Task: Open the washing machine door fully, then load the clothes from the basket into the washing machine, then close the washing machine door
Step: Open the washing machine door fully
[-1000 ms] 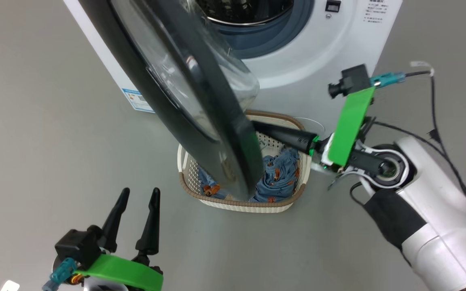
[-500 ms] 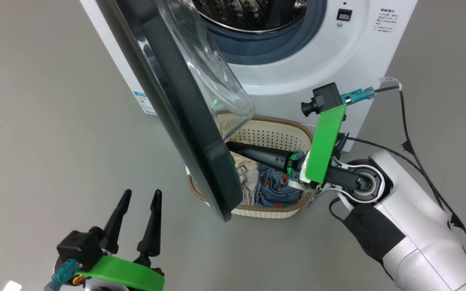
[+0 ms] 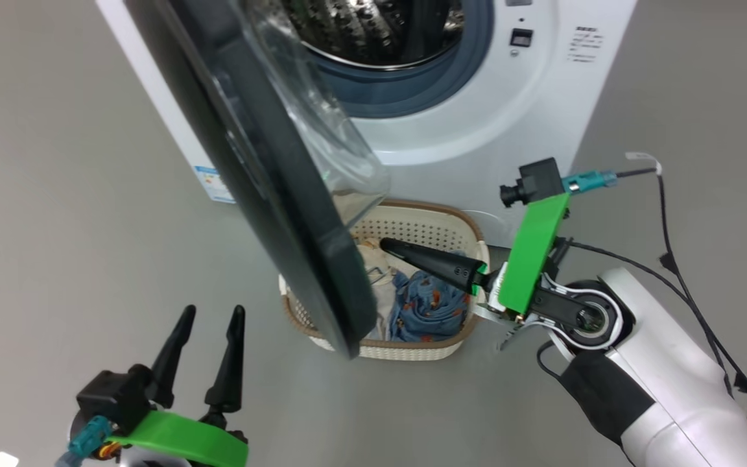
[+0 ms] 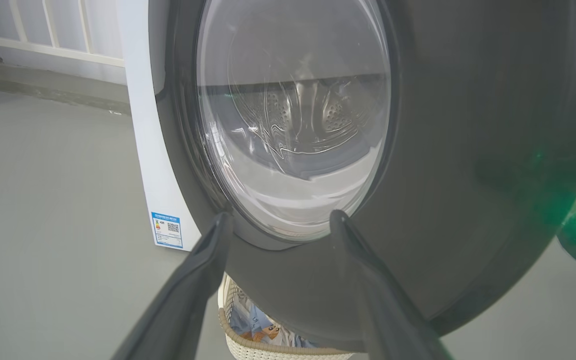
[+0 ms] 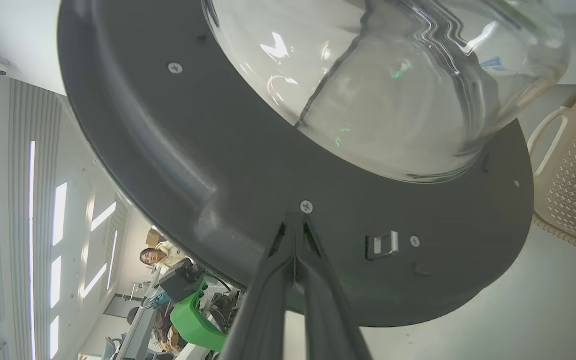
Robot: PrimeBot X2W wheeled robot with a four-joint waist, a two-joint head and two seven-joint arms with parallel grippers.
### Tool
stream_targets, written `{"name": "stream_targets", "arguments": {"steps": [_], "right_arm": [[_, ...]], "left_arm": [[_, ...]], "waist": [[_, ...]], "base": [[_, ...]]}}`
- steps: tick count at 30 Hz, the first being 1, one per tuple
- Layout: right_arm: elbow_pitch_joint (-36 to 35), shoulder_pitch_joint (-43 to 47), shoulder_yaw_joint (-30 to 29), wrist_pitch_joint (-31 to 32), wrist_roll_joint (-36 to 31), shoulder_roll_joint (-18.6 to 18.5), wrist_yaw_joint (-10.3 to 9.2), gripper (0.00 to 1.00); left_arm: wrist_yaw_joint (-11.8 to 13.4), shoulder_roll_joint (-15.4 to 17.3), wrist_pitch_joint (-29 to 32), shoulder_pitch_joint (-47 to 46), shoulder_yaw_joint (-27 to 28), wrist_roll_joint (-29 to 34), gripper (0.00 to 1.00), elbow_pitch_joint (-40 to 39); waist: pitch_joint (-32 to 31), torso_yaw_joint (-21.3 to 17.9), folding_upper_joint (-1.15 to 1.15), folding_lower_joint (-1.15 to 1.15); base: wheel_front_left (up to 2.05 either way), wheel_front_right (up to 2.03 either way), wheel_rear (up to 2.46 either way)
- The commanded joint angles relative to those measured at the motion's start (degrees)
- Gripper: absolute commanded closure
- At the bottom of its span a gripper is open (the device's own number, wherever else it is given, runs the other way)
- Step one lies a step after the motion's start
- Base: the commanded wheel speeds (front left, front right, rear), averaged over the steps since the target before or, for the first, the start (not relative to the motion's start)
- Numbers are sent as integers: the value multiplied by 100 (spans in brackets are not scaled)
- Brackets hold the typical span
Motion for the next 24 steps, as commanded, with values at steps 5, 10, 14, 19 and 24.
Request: {"name": "stream_targets", "arguments": {"steps": [5, 10, 14, 19, 24], "right_arm": [[-266, 271, -46, -235, -85, -81, 10, 0], [-377, 486, -100, -436, -98, -255, 10, 0], [-471, 736, -129, -665, -134, -433, 10, 0], [-536, 995, -174, -960, -183, -630, 10, 0], [-586, 1279, -205, -1333, -269, -862, 10, 0]], "left_arm": [[-9, 271, -37, -49, 247, -40, 0, -107], [-9, 361, -37, -7, 312, -94, 0, -134], [-9, 443, -37, 90, 349, -134, 0, -159], [-9, 501, -37, 220, 422, -178, 0, -201], [-9, 525, -37, 341, 528, -194, 0, -244]], "waist": [[-139, -274, 0, 0], [-226, -482, 0, 0], [-328, -709, 0, 0], [-418, -940, 0, 0], [-497, -1146, 0, 0]], "base": [[0, 0, 0], [0, 0, 0], [0, 0, 0], [0, 0, 0], [0, 0, 0]]}}
